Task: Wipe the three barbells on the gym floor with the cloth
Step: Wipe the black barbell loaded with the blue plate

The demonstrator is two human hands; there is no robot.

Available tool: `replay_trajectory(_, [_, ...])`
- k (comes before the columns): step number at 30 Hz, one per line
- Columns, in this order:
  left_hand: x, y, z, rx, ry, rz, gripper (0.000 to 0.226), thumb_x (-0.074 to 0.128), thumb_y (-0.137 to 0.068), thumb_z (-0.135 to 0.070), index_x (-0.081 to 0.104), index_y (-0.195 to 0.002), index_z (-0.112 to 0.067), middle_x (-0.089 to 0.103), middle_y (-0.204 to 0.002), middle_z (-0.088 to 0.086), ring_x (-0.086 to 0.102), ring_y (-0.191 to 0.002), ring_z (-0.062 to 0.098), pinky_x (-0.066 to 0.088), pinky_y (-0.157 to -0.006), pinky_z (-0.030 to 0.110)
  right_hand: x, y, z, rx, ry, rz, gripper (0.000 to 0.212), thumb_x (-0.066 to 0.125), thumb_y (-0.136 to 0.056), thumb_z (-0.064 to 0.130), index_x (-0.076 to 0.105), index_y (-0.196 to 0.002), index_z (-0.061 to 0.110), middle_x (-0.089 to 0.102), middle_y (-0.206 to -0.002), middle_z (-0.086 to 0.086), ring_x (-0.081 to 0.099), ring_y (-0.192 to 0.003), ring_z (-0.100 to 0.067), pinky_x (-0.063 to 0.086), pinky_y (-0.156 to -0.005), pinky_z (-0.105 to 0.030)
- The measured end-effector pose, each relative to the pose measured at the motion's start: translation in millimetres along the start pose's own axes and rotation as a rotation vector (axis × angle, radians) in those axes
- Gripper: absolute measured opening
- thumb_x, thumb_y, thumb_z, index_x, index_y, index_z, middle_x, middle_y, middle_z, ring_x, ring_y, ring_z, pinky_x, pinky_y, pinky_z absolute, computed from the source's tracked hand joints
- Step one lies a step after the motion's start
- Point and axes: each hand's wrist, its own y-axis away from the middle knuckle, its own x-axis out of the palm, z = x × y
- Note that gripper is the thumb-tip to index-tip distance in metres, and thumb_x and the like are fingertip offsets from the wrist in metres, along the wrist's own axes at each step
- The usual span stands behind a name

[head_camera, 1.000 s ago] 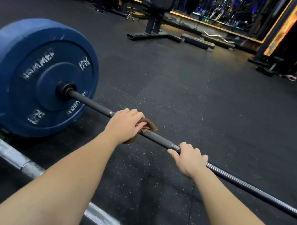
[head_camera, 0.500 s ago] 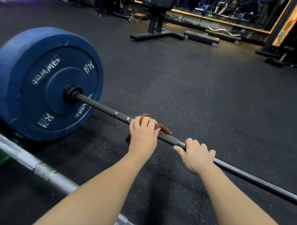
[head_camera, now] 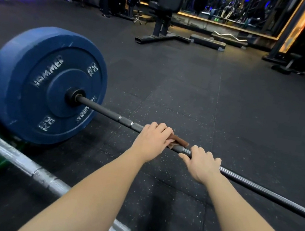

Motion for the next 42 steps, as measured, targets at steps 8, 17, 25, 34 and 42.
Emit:
replay_trajectory(8, [-24.5, -10.7, 38.5, -0.087, -0.015, 0.151, 0.026, 0.041, -0.107, -0.041, 0.052, -0.125, -0.026, 0.055, -0.119, -0.002, 0.053, -0.106, 0.025, 0.045, -0.089, 0.038, -0.3, 0.2, -1.9, -0.022, 0.001, -0.019, 0.044, 0.026, -0.102, 0.067, 0.037, -0.103, 0.024, 0.054, -0.122, 0.0, 0.05, -0.112, -0.028, 0.035, -0.094, -0.049])
replay_trajectory(17, [-38.2, -11.3, 90.7, -0.44, -0.104, 0.195, 0.025, 0.042, -0.108, -0.036, 0.053, -0.121, -0.018, 0.056, -0.126, 0.009, 0.055, -0.112, 0.036, 0.04, -0.099, 0.047, 3.5, -1.3, -5.1, -0.037, -0.01, -0.02, 0.051, 0.024, -0.103, 0.066, 0.044, -0.114, 0.02, 0.053, -0.125, 0.0, 0.048, -0.115, -0.029, 0.034, -0.096, -0.05])
replay_trajectory(25, [-18.4, 2.1, 24.1, -0.329, 0.007, 0.066, 0.018, 0.044, -0.106, -0.033, 0.053, -0.119, -0.026, 0.055, -0.122, -0.003, 0.051, -0.115, 0.025, 0.035, -0.105, 0.04, 2.3, -0.5, -3.4, -0.024, 0.006, -0.014, 0.052, 0.022, -0.102, 0.066, 0.044, -0.116, 0.021, 0.052, -0.127, 0.001, 0.048, -0.115, -0.028, 0.036, -0.098, -0.05])
replay_trajectory(34, [-49.3, -10.9, 86.5, -0.251, -0.029, 0.29, 0.021, 0.04, -0.108, -0.032, 0.052, -0.125, -0.028, 0.055, -0.124, 0.005, 0.054, -0.11, 0.031, 0.045, -0.098, 0.046, 1.4, 1.4, -1.1, -0.013, 0.02, -0.016, 0.044, 0.024, -0.102, 0.065, 0.036, -0.102, 0.022, 0.053, -0.121, 0.0, 0.049, -0.111, -0.028, 0.036, -0.095, -0.049])
replay_trajectory(42, [-63.9, 4.7, 152.0, -0.616, -0.047, 0.229, 0.02, 0.04, -0.108, -0.029, 0.053, -0.123, -0.025, 0.049, -0.133, 0.008, 0.044, -0.128, 0.035, 0.034, -0.108, 0.056, 8.6, -1.0, -1.7, -0.006, 0.057, -0.071, 0.043, 0.024, -0.102, 0.067, 0.034, -0.102, 0.025, 0.054, -0.12, 0.002, 0.051, -0.111, -0.026, 0.036, -0.092, -0.046])
